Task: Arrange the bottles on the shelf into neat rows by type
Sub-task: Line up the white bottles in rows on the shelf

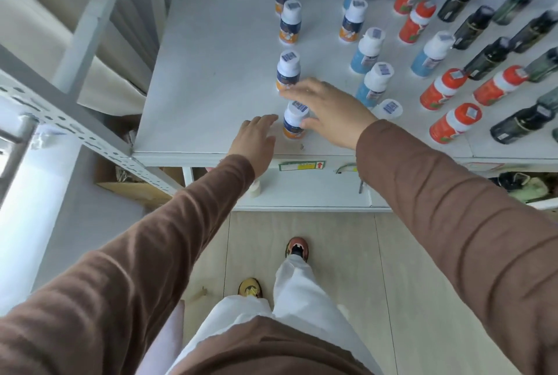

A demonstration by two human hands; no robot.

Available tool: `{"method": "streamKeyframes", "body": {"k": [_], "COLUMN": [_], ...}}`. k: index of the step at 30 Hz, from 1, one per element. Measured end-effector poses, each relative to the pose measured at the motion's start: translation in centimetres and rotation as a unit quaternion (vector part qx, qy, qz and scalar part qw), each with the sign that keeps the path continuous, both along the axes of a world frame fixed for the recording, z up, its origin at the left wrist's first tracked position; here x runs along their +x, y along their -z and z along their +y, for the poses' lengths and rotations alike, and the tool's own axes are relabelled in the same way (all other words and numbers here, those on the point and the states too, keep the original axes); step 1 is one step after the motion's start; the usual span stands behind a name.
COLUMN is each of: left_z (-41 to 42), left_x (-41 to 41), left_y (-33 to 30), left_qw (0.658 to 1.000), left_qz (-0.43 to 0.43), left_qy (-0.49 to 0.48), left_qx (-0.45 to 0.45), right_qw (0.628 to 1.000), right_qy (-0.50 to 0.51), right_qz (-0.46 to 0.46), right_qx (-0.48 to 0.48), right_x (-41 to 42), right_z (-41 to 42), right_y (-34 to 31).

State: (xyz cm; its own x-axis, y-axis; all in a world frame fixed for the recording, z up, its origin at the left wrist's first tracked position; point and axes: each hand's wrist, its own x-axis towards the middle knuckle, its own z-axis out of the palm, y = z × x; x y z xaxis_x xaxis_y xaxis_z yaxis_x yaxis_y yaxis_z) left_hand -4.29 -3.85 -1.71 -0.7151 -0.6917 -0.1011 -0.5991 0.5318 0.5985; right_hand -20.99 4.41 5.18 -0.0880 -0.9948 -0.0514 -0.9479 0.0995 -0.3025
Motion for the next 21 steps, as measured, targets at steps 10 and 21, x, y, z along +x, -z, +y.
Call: {"method": "streamKeyframes", "body": {"k": [10, 21], "left_z": [-1.7, -2.3], "left_x": [-3.7, -2.9], "left_y": [-3.5, -3.3], "left_qw": [0.905, 0.955], "left_qz": [0.223, 0.178], "left_qy": [-0.115, -0.055], "left_qx": [0.343, 0.229], "right_qw": [0.972, 0.988], "right_qy": [0.101, -0.040], "right_qz": [-0.214, -0.149], "right_qx": [0.005, -0.003], "right_x": [-5.0, -4.8], "right_z": [-4.7, -4.1], "right_y": [-3.0, -3.8]}}
